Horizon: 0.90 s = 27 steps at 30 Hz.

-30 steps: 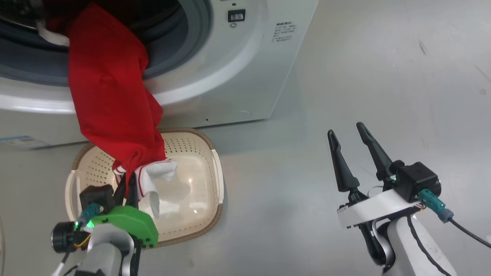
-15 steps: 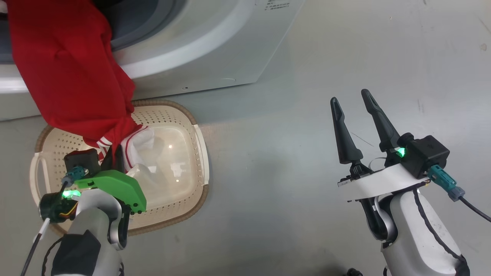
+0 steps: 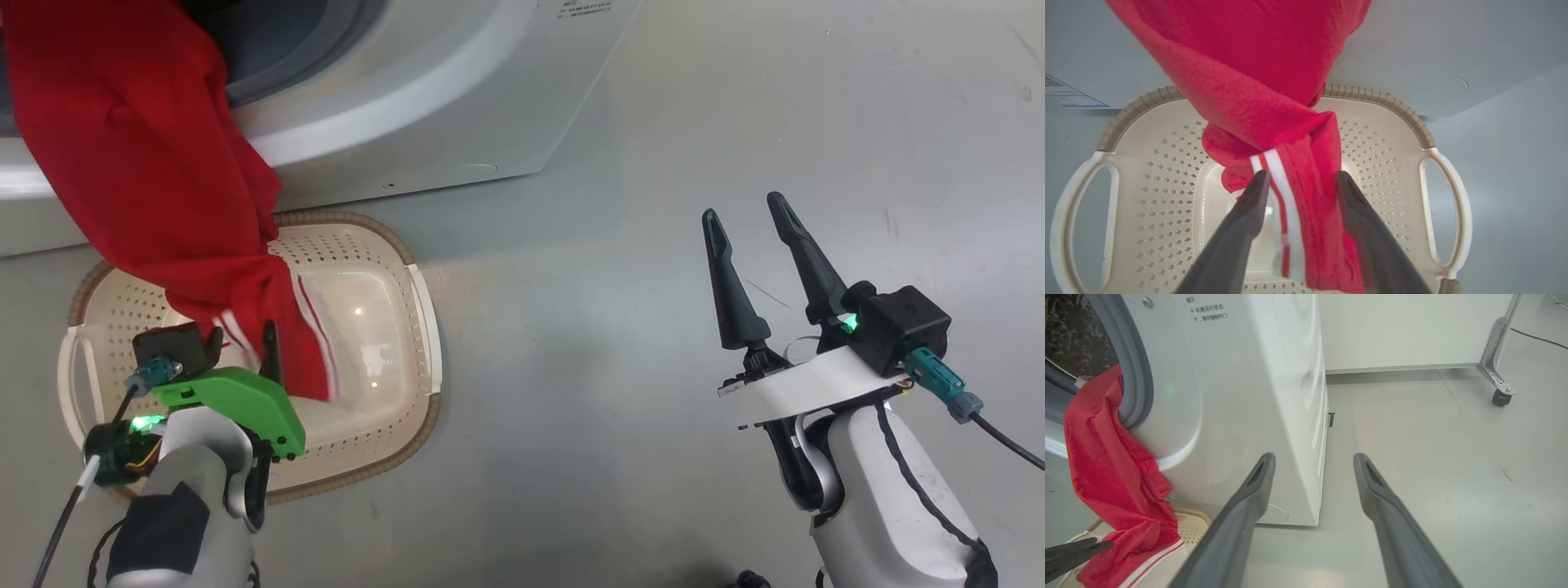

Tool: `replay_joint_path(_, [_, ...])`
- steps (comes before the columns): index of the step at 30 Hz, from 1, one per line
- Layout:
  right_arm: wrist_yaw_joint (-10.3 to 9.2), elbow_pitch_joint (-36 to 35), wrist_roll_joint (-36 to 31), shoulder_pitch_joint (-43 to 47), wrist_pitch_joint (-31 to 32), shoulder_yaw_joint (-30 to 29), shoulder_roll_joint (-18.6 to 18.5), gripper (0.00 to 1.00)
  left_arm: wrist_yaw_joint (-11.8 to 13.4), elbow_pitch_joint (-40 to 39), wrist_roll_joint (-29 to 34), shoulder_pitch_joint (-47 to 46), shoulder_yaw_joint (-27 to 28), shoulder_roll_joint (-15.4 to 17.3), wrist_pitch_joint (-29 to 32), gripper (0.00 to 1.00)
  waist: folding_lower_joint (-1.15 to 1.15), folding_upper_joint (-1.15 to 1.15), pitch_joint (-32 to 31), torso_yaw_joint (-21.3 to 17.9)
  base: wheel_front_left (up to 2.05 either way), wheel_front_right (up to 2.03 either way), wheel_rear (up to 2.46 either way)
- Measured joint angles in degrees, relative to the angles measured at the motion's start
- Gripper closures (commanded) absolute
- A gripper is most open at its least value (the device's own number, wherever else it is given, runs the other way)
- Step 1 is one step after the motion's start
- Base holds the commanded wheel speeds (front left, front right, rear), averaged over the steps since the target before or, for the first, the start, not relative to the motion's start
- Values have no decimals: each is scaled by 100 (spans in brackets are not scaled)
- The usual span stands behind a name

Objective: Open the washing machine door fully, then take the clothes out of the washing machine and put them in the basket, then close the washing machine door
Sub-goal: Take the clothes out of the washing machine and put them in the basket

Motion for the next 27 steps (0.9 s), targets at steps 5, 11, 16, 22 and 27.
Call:
replay_joint_path(5, [1,99,-1,0,0,4,0,0,-38,177,-13,-22,67,-11,-268,0,0,0,-129,24,0,0,0])
replay_joint_path(11, [16,225,-32,8,0,-5,-1,0,-70,296,-22,-22,63,-26,-582,0,0,0,-338,88,0,0,0])
replay_joint_path(16, [48,311,-91,66,0,-76,-2,0,-96,343,-22,-20,26,-53,-703,0,0,0,-536,194,0,0,0])
replay_joint_path(22, [49,399,-118,199,1,-101,-4,0,-146,157,59,-18,-86,-75,-805,0,0,0,-803,347,0,0,0])
replay_joint_path(27, [60,463,-164,281,1,-126,-5,0,-146,-129,177,6,-134,-82,-815,0,0,0,-1025,462,0,0,0])
